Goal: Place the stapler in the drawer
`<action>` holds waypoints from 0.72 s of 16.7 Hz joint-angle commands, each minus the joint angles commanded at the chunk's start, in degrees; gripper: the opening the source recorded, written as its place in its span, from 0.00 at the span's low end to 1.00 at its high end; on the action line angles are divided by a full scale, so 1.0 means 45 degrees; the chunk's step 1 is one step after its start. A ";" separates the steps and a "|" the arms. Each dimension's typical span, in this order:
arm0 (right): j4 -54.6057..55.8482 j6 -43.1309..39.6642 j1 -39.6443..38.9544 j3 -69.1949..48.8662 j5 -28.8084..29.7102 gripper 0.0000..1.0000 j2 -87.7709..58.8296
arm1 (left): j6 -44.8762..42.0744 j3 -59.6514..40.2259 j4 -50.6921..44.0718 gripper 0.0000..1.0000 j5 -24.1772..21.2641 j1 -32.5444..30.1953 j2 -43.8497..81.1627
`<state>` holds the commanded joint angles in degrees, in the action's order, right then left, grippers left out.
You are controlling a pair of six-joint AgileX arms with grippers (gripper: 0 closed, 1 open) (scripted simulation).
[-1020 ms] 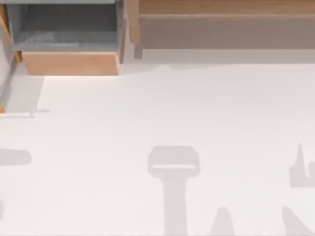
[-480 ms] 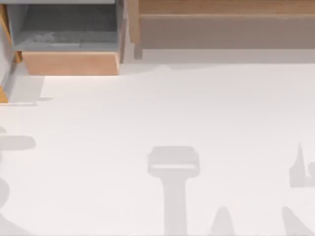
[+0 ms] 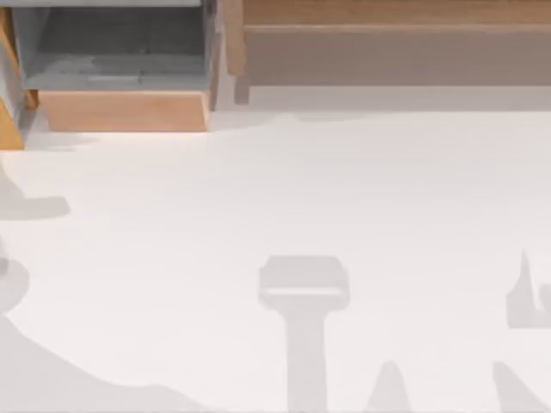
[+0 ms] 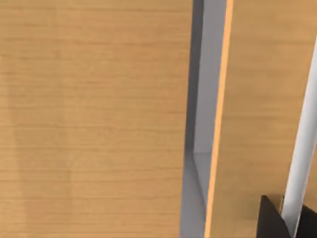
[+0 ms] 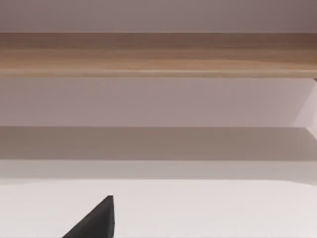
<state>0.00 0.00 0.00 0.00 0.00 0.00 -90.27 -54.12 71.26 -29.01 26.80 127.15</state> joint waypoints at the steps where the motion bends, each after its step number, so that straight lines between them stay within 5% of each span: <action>1: 0.0000 0.0000 0.0000 0.0000 0.0000 1.00 0.0000 | 0.0004 -0.0255 -0.0150 0.00 0.0095 -0.0099 0.0113; 12: 0.0000 0.0000 0.0000 0.0000 0.0000 1.00 0.0000 | 0.0061 -0.2422 -0.1233 0.00 0.0511 -0.0610 0.1058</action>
<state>0.00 0.00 0.00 0.00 0.00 0.00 -90.00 -65.02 65.71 -26.71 24.06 131.90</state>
